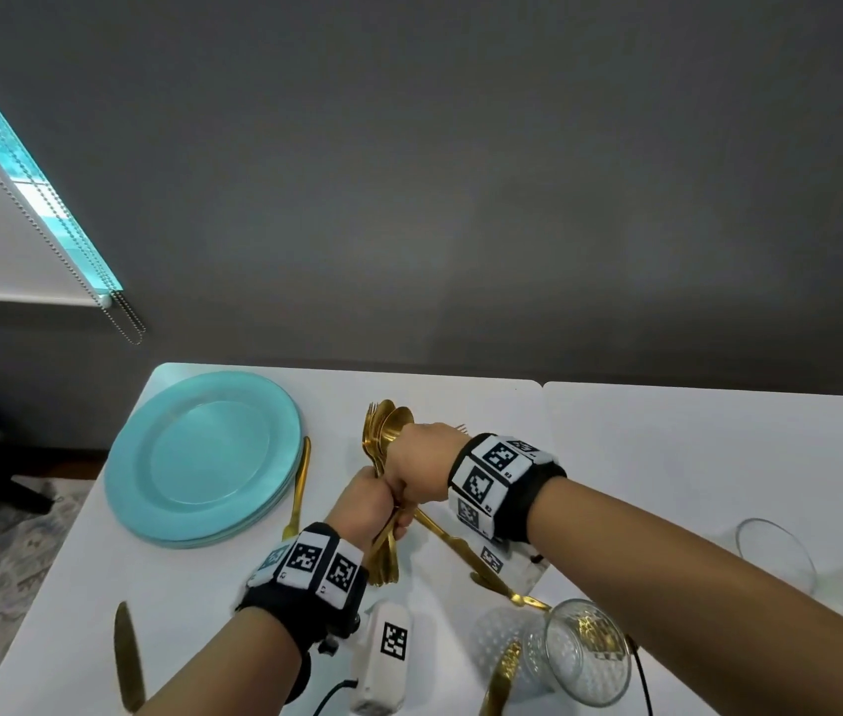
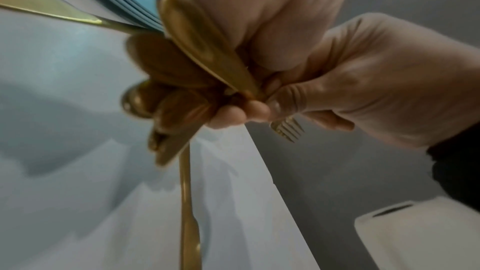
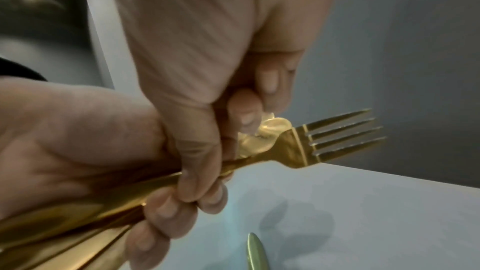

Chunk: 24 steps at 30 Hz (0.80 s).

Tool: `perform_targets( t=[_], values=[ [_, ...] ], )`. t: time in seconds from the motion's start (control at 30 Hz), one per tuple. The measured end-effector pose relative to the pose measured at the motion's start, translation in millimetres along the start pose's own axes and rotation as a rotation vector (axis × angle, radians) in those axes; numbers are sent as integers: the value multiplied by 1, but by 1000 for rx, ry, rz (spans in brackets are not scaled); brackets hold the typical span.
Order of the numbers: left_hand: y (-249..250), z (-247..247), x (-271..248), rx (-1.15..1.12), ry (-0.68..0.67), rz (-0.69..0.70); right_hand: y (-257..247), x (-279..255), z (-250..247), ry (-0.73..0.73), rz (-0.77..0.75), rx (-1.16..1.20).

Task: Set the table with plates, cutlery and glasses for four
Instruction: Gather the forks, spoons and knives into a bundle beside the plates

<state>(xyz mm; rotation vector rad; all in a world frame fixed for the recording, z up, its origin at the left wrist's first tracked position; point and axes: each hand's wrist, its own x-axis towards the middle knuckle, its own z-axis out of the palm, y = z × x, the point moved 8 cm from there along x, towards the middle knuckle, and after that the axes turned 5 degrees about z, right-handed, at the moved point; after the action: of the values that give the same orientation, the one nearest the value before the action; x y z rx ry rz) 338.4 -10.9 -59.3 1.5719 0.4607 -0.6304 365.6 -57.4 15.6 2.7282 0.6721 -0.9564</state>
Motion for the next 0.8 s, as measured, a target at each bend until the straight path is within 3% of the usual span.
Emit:
perform_targets(
  t=[0.13, 0.4, 0.47, 0.53, 0.6, 0.7, 0.8],
  values=[
    [-6, 0, 1, -11, 6, -40, 4, 0, 3, 43, 1, 125],
    [7, -9, 0, 9, 29, -1, 23, -7, -6, 297, 51, 546],
    [7, -12, 0, -16, 16, 14, 41, -10, -6, 316, 151, 658],
    [3, -14, -1, -31, 12, 13, 68, -10, 6, 197, 347, 647],
    [1, -14, -5, -27, -3, 5, 89, -21, 24, 47, 498, 494],
    [0, -10, -9, -8, -32, 9, 99, -44, 47, -47, 562, 268],
    [0, -11, -9, 35, -46, 24, 97, -58, 78, -174, 695, 314]
  ],
)
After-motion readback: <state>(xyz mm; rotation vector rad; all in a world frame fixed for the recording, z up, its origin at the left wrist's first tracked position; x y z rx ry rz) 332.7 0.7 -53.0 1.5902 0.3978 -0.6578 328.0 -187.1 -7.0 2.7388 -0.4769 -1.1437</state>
